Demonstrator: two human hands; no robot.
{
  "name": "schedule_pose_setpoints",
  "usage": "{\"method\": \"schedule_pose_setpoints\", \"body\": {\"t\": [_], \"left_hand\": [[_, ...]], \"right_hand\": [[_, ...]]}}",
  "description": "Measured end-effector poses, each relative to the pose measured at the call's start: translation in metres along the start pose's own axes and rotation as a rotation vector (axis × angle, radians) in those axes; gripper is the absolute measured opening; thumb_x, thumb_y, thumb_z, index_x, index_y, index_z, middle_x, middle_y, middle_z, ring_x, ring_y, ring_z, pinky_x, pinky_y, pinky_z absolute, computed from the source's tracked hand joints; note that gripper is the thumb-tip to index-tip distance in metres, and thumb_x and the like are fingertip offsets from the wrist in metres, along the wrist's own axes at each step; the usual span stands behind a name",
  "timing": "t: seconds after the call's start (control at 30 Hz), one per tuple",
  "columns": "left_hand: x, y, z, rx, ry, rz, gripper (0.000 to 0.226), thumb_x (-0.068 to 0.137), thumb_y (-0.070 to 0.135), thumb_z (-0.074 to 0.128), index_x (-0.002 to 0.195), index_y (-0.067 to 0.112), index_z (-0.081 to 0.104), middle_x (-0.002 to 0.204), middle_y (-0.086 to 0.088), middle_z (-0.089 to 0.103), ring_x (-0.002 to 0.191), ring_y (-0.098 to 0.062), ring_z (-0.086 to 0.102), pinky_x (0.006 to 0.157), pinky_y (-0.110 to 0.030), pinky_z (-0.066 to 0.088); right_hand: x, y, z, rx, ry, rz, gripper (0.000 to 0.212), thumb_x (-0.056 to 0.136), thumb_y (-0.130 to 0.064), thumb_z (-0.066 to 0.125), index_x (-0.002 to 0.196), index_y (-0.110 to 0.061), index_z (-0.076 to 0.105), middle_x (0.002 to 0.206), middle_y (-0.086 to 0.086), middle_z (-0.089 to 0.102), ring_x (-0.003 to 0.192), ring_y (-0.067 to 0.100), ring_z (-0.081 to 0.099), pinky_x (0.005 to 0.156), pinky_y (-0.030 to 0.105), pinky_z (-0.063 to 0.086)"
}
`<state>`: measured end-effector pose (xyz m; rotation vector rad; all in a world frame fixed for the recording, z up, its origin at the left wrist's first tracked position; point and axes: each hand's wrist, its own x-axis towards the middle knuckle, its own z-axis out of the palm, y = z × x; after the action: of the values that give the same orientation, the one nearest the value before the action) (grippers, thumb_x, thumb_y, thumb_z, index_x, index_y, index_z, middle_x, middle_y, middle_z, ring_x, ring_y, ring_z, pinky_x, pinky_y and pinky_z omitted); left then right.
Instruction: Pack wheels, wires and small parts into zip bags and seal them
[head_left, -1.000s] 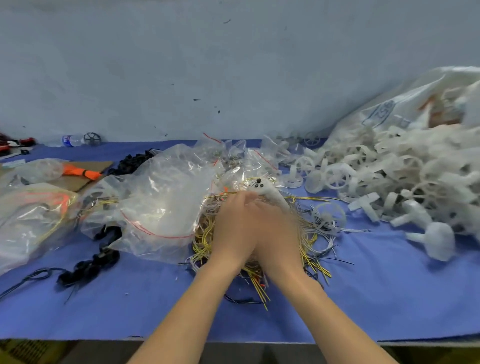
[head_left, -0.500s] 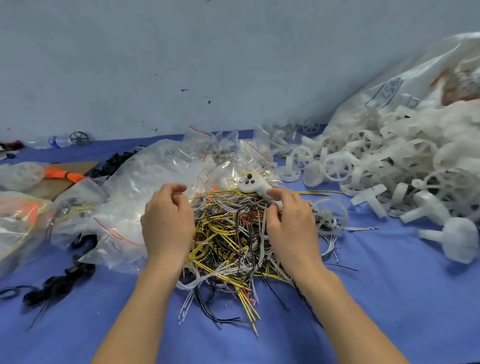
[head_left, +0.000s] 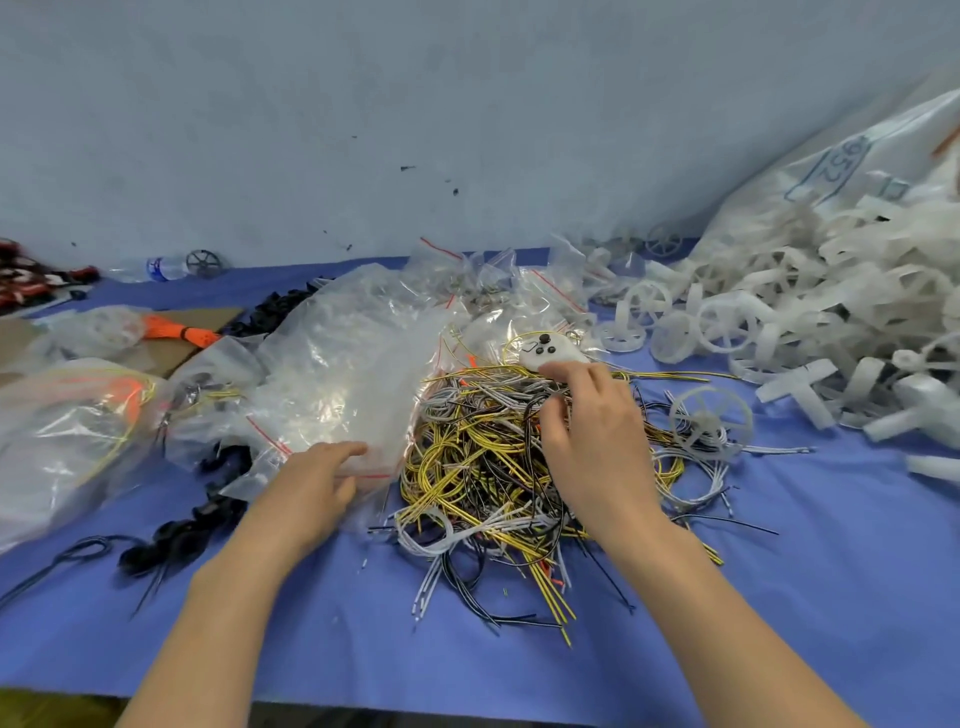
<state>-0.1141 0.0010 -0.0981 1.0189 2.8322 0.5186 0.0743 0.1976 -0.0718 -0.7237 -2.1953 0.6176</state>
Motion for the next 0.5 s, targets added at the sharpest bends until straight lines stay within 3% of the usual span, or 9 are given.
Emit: {"method": "schedule_pose_setpoints", "body": {"t": [0.17, 0.3, 0.43, 0.5], "left_hand": [[0.002, -0.009, -0.001, 0.002, 0.168, 0.024, 0.017, 0.098, 0.032, 0.054, 0.109, 0.031, 0.068, 0.111, 0.004, 0.071, 0.103, -0.022, 0.063, 0.088, -0.039, 0.049], [0.002, -0.001, -0.006, -0.091, 0.382, 0.039, 0.015, 0.1, 0.038, 0.047, 0.091, 0.036, 0.059, 0.086, 0.004, 0.071, 0.082, -0.024, 0.065, 0.07, -0.04, 0.051], [-0.001, 0.034, -0.035, -0.525, 0.775, 0.036, 0.022, 0.102, 0.04, 0.044, 0.095, 0.03, 0.062, 0.09, 0.007, 0.068, 0.076, -0.009, 0.063, 0.063, -0.031, 0.046], [-0.007, 0.063, -0.052, -0.811, 0.864, 0.118, 0.022, 0.1, 0.042, 0.048, 0.089, 0.031, 0.064, 0.082, 0.01, 0.068, 0.07, -0.003, 0.063, 0.057, -0.027, 0.052]], "right_hand": [[-0.001, -0.001, 0.002, -0.016, -0.01, -0.02, 0.03, 0.098, -0.018, 0.049, 0.125, -0.021, 0.058, 0.122, -0.002, 0.058, 0.116, 0.02, 0.048, 0.103, 0.039, 0.038], [-0.001, -0.001, -0.001, 0.008, -0.006, -0.012, 0.03, 0.098, -0.018, 0.048, 0.125, -0.022, 0.058, 0.122, -0.004, 0.058, 0.117, 0.018, 0.047, 0.102, 0.038, 0.038], [-0.003, -0.009, -0.007, 0.087, 0.001, -0.024, 0.03, 0.098, -0.018, 0.049, 0.125, -0.025, 0.058, 0.121, -0.006, 0.058, 0.117, 0.016, 0.048, 0.104, 0.039, 0.038], [-0.004, -0.019, -0.011, 0.199, 0.002, -0.042, 0.028, 0.099, -0.021, 0.048, 0.124, -0.026, 0.058, 0.12, -0.007, 0.058, 0.113, 0.013, 0.051, 0.1, 0.037, 0.041]]}}
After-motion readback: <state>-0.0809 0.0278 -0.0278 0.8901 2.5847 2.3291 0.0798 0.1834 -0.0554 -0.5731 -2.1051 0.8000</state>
